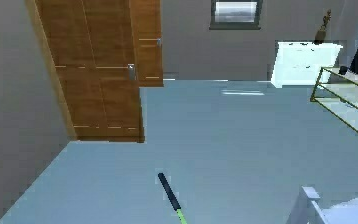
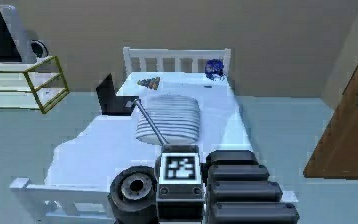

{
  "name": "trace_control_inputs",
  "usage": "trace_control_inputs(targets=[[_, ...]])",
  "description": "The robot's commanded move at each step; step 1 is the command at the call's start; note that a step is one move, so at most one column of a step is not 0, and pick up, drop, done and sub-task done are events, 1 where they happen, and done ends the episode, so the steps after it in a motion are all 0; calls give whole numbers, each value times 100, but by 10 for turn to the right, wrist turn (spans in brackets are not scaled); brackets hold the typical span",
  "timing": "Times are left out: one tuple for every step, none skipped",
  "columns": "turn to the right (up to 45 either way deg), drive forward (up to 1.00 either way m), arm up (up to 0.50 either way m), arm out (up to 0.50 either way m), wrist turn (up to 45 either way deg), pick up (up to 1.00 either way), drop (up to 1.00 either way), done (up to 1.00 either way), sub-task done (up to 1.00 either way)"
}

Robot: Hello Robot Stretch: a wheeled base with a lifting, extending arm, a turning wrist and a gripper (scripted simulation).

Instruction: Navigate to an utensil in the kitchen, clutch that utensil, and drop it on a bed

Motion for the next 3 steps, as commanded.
trace_control_inputs(targets=[[30,0,0,0,0,0,0,0,0],[0,100,0,0,0,0,0,0,0],[0,100,0,0,0,0,0,0,0]])
